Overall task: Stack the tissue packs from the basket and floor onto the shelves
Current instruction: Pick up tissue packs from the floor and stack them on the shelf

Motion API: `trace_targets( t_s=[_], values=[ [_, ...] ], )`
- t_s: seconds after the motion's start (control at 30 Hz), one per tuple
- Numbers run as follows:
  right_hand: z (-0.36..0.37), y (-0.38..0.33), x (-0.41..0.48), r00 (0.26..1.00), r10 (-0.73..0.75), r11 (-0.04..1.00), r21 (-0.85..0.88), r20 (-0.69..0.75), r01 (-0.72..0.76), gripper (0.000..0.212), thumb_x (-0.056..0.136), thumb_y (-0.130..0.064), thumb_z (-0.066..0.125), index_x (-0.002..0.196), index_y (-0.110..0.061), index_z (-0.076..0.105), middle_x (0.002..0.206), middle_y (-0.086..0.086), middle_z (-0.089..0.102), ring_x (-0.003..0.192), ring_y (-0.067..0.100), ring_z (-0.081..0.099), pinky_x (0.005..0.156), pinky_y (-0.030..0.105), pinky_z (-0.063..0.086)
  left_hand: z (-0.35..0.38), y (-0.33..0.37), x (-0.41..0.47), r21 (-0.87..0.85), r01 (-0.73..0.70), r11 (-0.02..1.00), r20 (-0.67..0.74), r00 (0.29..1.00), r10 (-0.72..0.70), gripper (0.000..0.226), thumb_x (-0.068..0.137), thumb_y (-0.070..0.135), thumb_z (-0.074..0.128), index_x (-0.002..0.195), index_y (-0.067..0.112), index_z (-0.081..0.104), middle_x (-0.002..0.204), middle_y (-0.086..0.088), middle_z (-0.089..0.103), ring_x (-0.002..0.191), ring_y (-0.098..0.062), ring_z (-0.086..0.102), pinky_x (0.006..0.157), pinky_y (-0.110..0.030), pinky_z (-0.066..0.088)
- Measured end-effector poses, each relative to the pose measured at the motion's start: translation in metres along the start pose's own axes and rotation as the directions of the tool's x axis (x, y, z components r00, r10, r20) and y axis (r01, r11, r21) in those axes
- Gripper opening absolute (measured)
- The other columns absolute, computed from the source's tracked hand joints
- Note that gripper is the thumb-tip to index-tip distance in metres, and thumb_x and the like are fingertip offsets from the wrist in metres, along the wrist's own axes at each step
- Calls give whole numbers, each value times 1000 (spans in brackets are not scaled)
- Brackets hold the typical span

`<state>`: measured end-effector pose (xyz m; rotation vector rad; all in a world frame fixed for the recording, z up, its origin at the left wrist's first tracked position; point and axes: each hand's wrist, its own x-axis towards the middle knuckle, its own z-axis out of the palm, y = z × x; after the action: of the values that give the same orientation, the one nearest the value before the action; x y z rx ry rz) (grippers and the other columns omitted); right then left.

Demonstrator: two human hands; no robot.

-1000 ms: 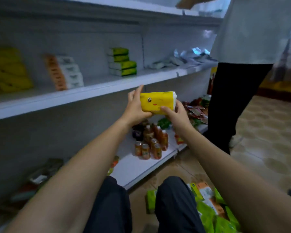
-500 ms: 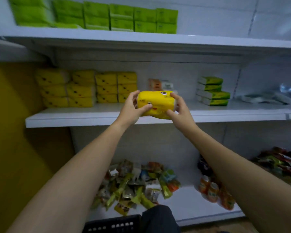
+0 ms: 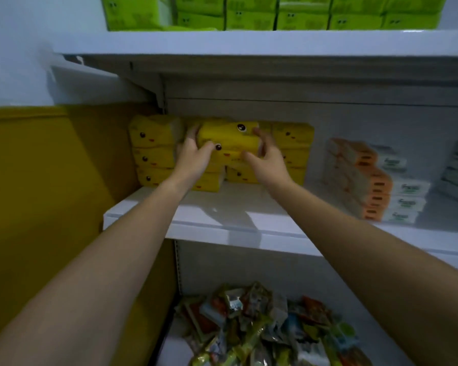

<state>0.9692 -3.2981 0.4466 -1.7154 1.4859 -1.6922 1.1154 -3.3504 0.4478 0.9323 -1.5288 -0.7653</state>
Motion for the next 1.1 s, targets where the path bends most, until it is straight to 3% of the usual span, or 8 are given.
trace_targets(
  t_s=[0.17,0.33,0.43,0.53,0.7,0.8,0.93,1.1],
  values=[
    [50,12,59,998,-3,1000,31,55,1,55,92,-12,53,142,-20,31,147,1,34,135,18,33,98,23,33,-21,-22,66,89,-6,996,-101,995,15,60,88,30,48,144,26,29,146,-12,34,136,-30,30,113,-45,28],
    [79,41,90,996,-57,996,-67,63,61,58,87,-7,54,141,-11,34,139,13,38,123,27,43,96,26,36,-24,-58,83,251,-92,964,-146,981,131,55,90,22,51,141,14,32,137,-12,46,125,-29,43,106,-36,36],
    [87,54,93,991,-133,972,-200,-14,127,60,84,-9,58,140,-9,34,132,19,36,116,30,44,85,18,31,-18,-71,83,520,-206,829,-265,884,386,44,88,16,58,129,4,44,127,-17,46,112,-29,48,83,-27,38],
    [90,64,93,973,-222,944,-264,-66,198,62,85,-8,57,141,-7,31,130,20,38,112,34,46,91,31,37,-13,-80,87,644,-241,726,-261,823,505,24,87,13,58,108,2,56,114,-21,49,99,-33,51,74,-28,37],
    [95,66,100,987,-161,946,-286,-16,150,62,90,-9,52,145,-13,24,138,17,38,114,28,47,91,30,37,-12,-82,91,619,-193,761,-227,884,408,22,93,11,49,111,1,56,115,-21,52,96,-35,55,77,-36,40],
    [88,66,99,993,-98,967,-228,68,111,71,90,-12,53,149,-18,14,125,14,47,98,20,48,84,29,39,-14,-77,84,653,-162,740,-198,906,374,24,93,13,47,113,4,56,119,-19,51,101,-35,54,78,-38,44],
    [60,58,73,975,-29,943,-318,221,101,71,94,-21,50,149,-17,7,148,8,33,134,24,36,104,30,33,-16,-62,62,716,-73,694,-123,966,229,39,94,22,45,130,10,48,133,-15,46,122,-31,43,90,-42,43],
    [17,45,16,901,23,747,-607,433,272,62,95,-32,47,148,-17,18,154,6,24,140,25,25,111,33,27,-11,-41,17,782,-104,614,104,994,35,56,98,33,41,147,14,25,153,-11,26,141,-28,21,110,-38,27]
  ],
)
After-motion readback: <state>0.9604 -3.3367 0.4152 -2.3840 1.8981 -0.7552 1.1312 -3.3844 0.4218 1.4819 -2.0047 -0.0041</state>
